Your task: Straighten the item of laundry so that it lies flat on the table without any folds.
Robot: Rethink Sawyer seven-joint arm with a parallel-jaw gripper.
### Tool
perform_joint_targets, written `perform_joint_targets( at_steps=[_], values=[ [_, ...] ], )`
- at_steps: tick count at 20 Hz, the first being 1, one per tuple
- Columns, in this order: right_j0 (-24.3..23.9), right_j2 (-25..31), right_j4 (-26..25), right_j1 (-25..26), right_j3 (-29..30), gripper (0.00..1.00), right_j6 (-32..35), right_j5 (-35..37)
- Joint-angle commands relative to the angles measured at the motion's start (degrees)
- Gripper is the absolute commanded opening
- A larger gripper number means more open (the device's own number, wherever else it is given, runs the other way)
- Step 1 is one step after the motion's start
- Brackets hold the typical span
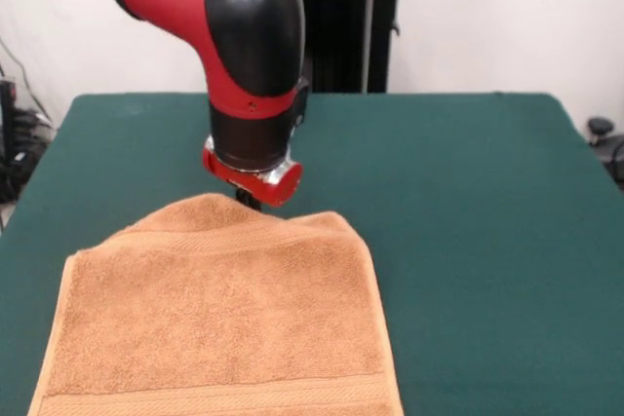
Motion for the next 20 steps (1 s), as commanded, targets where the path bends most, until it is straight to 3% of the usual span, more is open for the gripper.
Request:
perform_joint_targets(
  at_steps=[1, 8, 14, 20],
  values=[
    [-6.5, 9.5, -23.9, -3.2, 2.3, 0.0, -19.3, -14.2],
    [-9.3, 13.4, -31.9, -3.0, -2.7, 0.0, -12.0, -4.6],
    [-10.4, 15.0, -33.7, -10.7, -1.1, 0.0, -8.9, 8.9],
    [-10.2, 15.9, -33.9, -12.9, 1.4, 0.0, -5.0, 9.9]
  ],
)
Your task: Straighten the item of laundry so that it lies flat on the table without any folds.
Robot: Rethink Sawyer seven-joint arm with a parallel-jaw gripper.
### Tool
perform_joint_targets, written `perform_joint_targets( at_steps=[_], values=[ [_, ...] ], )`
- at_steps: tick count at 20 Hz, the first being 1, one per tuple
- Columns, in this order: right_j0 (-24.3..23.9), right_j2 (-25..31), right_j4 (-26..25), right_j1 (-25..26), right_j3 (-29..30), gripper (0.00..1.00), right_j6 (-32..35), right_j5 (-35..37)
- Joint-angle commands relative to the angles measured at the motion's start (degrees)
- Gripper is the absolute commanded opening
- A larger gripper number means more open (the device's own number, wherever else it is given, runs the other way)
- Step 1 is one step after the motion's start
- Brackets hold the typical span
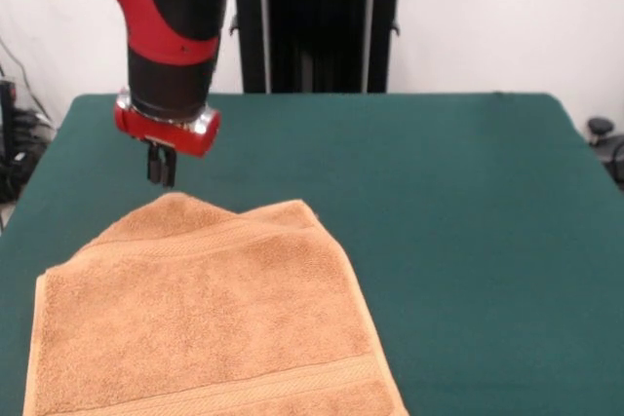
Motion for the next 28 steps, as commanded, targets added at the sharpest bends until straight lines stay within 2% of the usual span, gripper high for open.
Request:
perform_joint_targets(
  at_steps=[1, 6, 11, 17, 22, 28],
  values=[
    [1.8, 8.7, -2.3, -3.6, 1.7, 0.0, -4.7, 7.3],
    [1.3, 10.3, -2.7, -3.6, -0.3, 0.0, -6.4, 9.6],
    [1.1, 11.1, -3.3, -2.6, -1.1, 0.0, -5.4, 8.3],
    [3.5, 10.6, -1.6, -2.1, -3.4, 0.0, -1.8, 11.5],
    [5.3, 10.1, -0.4, -1.1, -4.8, 0.0, 1.4, 11.5],
    [8.0, 8.6, 1.0, 0.4, -5.3, 0.0, 7.9, 5.4]
  ],
)
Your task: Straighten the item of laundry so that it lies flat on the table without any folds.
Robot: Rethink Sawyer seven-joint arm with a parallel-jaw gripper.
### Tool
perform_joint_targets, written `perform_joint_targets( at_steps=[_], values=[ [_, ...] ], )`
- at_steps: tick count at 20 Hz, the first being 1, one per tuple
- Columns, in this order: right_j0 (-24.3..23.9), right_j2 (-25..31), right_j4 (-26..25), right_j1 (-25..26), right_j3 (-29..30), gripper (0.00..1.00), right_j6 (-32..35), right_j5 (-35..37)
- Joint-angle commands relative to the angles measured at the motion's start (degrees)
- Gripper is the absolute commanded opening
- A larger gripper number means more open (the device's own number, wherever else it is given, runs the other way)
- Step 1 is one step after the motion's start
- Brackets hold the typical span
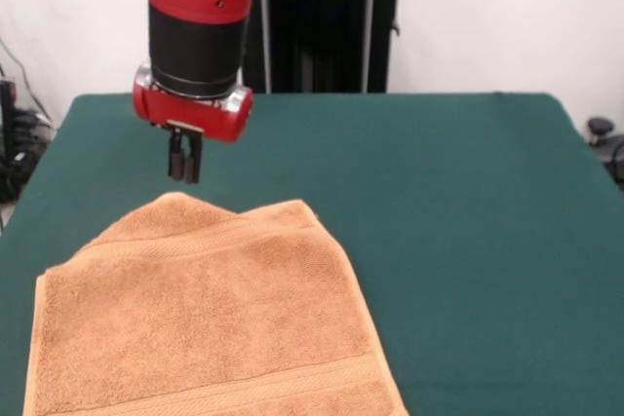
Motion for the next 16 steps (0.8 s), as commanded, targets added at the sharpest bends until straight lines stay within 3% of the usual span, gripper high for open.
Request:
perform_joint_targets(
  at_steps=[1, 5, 8, 12, 16],
  values=[
    [4.8, 5.2, 1.3, 5.4, -1.3, 0.0, 8.2, -2.0],
    [0.4, 11.7, 0.0, 8.9, -1.8, 0.0, 1.8, -10.2],
    [-1.2, 13.2, -3.4, 13.7, -5.3, 0.0, -2.7, -11.2],
    [1.1, 8.7, -5.0, 22.0, -11.4, 0.0, 1.6, -15.2],
    [-2.3, 10.9, -1.7, 27.7, -12.4, 0.0, 3.7, -16.1]
  ],
)
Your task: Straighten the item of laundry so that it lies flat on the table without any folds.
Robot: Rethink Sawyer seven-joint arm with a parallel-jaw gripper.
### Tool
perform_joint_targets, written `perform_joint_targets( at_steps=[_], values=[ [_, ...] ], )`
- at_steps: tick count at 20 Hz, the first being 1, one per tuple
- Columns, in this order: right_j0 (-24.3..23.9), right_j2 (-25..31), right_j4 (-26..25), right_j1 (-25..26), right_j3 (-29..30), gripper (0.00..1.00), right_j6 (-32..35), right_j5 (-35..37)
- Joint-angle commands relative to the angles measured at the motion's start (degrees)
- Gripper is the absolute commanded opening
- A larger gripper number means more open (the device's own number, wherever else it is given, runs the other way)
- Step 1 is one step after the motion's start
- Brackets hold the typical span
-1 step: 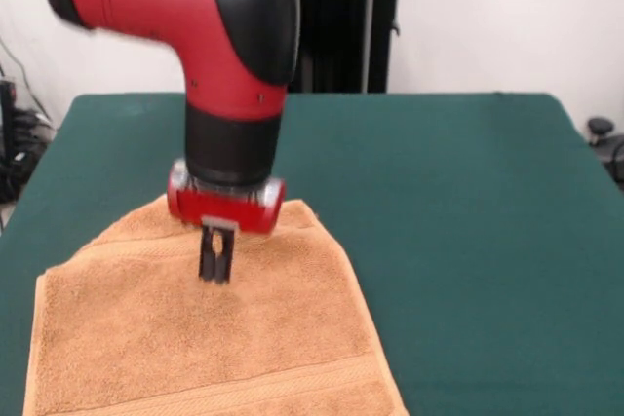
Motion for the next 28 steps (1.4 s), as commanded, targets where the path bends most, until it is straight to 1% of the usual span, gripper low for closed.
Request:
perform_joint_targets(
  at_steps=[1, 2, 3, 6, 11, 13, 17, 19, 20, 22, 23, 24, 25, 28],
  values=[
    [-3.3, 7.8, -0.3, 16.8, -3.2, 0.0, 3.3, -5.1],
    [-3.9, 8.3, 0.0, 17.4, -3.3, 0.0, 3.2, -5.2],
    [-3.9, 8.0, -0.4, 17.7, -3.2, 0.0, 3.8, -6.9],
    [-2.2, 5.7, 0.7, 17.5, -2.4, 0.0, 7.4, -7.6],
    [1.2, 1.9, 4.3, 16.3, 2.0, 0.0, 15.7, -10.5],
    [2.3, 1.0, 6.0, 15.4, 3.5, 0.0, 17.6, -9.9],
    [3.3, 1.1, 9.8, 14.2, 6.1, 0.0, 19.6, -9.5],
    [5.4, -0.8, 10.4, 14.3, 5.2, 0.0, 19.8, -10.7],
    [5.3, -1.0, 9.8, 14.4, 4.5, 0.0, 17.5, -11.0],
    [0.5, 3.1, 7.0, 15.2, 2.4, 0.0, 8.3, -9.1],
    [-1.4, 4.5, 5.3, 15.9, 1.2, 0.0, 4.7, -9.3],
    [-2.7, 5.3, 3.7, 16.5, 0.1, 0.0, 2.3, -10.2],
    [-5.1, 7.7, 2.4, 17.4, -1.1, 0.0, -1.5, -9.1],
    [-9.8, 12.8, -0.6, 19.4, -4.2, 0.0, -9.9, -6.2]
  ],
)
